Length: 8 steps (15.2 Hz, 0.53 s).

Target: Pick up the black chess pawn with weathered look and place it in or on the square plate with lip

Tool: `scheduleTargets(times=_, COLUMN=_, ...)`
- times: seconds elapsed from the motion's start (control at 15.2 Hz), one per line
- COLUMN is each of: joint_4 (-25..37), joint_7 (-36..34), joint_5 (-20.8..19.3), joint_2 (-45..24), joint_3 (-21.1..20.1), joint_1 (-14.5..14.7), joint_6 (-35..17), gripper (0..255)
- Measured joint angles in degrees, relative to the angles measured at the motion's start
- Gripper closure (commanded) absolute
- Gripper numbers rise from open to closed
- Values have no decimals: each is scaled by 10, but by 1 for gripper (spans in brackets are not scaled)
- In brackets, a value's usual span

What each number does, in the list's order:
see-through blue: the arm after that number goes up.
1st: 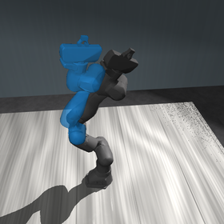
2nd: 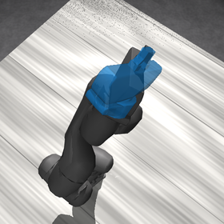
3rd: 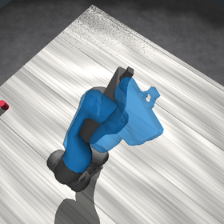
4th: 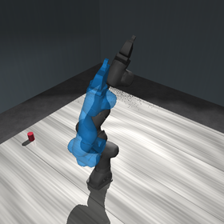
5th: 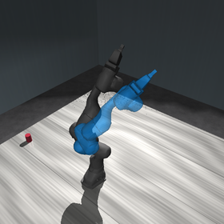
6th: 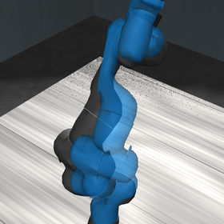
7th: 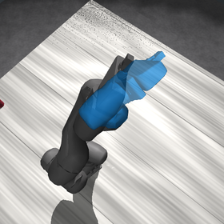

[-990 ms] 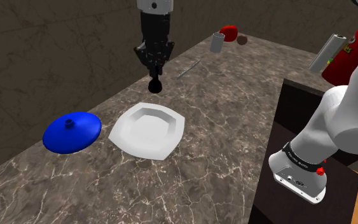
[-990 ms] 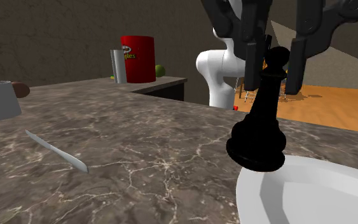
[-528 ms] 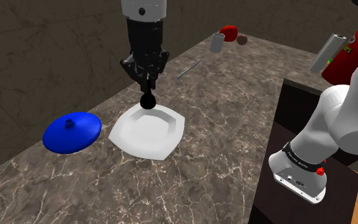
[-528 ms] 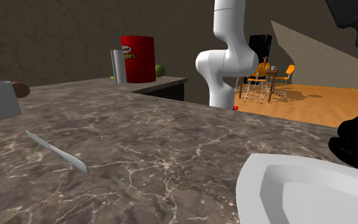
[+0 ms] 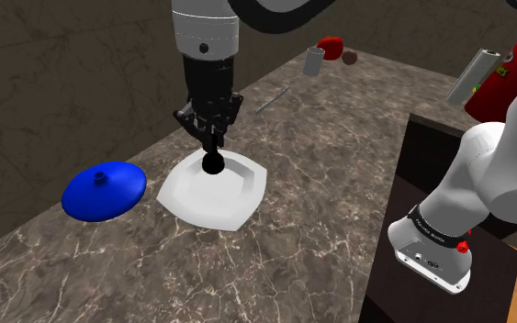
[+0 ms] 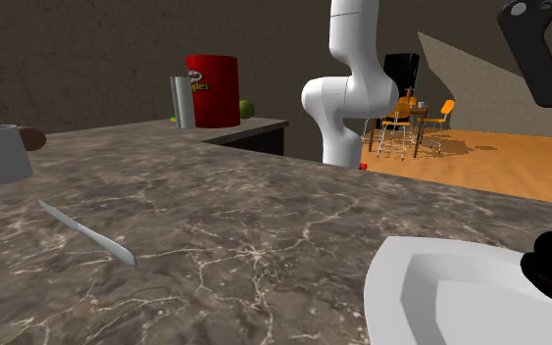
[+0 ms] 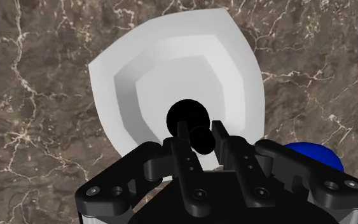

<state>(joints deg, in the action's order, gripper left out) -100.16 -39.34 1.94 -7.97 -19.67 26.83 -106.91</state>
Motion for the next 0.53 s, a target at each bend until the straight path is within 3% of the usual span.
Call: scheduleTargets(times=0.53, joint_4=-46, joint_7=2, joint_5=-4, joint_2=-12, joint_3=1, joint_1=0, joint_6=-58, gripper=255)
